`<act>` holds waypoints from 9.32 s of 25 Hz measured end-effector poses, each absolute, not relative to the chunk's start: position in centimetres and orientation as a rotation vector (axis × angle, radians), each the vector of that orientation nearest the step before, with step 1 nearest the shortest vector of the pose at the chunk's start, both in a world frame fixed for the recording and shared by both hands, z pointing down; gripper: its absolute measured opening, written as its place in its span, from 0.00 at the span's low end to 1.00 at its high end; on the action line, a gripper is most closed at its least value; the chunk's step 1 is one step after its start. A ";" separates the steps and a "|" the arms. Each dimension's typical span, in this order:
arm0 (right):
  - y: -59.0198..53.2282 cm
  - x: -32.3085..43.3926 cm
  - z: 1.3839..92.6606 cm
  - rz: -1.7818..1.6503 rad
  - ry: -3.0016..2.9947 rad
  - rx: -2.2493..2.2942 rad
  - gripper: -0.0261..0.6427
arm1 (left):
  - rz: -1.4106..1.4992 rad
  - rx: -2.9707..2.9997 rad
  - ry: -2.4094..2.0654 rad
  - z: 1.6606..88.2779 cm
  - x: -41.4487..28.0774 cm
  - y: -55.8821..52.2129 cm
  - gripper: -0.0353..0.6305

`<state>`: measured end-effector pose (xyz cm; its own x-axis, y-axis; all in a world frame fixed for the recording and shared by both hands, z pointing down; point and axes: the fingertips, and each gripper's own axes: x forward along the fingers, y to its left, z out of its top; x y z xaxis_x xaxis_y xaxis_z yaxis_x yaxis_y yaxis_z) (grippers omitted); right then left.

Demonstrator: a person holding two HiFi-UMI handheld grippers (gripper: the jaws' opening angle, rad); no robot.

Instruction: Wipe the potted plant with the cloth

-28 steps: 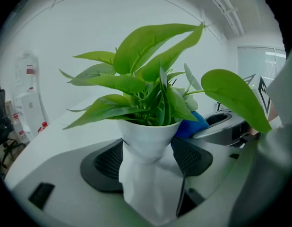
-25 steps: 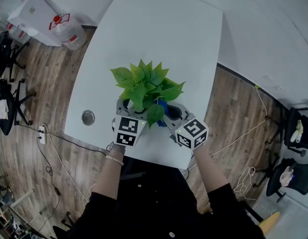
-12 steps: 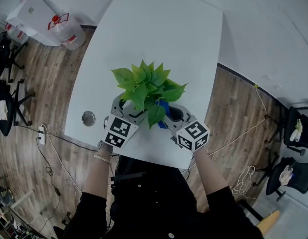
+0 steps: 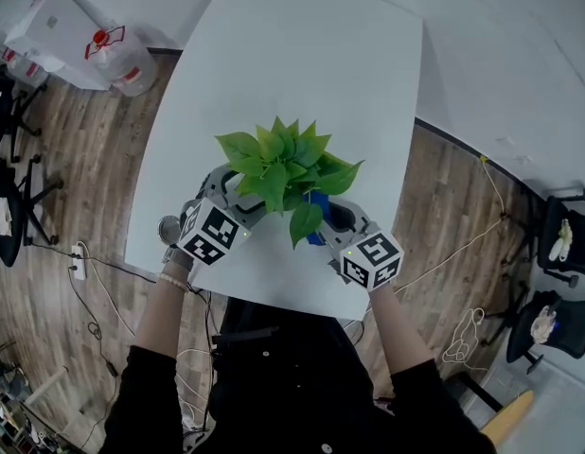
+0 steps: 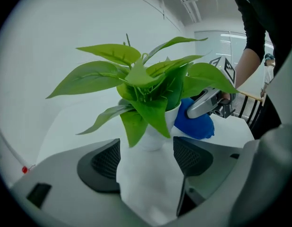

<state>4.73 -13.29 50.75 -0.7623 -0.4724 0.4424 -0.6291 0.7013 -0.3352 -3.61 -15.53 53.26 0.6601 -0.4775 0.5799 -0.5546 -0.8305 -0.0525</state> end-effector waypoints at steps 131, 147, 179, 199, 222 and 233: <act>-15.1 9.2 52.1 0.661 -2.341 1.221 0.18 | 0.815 2.754 -0.775 51.7 3.1 -17.0 0.60; -17.7 9.4 52.3 0.525 -2.367 1.135 0.18 | 0.759 2.538 -1.152 51.7 3.5 -16.7 0.60; -10.7 5.1 51.4 0.560 -2.449 0.979 0.18 | 0.755 2.633 -0.970 50.8 1.7 -15.4 0.60; -9.3 7.1 48.1 0.562 -2.434 1.072 0.18 | 0.689 2.666 -1.122 46.4 -3.1 -12.3 0.31; -9.1 12.5 36.1 0.346 -2.529 1.303 0.18 | 0.406 2.752 -1.343 32.5 -3.8 -11.5 0.07; -11.6 11.7 27.1 0.111 -2.676 1.353 0.18 | 0.346 2.771 -1.422 27.3 -3.0 -11.5 0.07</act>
<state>11.73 -11.64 27.15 -0.5854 -0.7951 0.1583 -0.8055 0.5926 -0.0024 -3.02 -11.54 27.29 0.5635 -0.8018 0.1989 -0.8035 -0.5879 -0.0935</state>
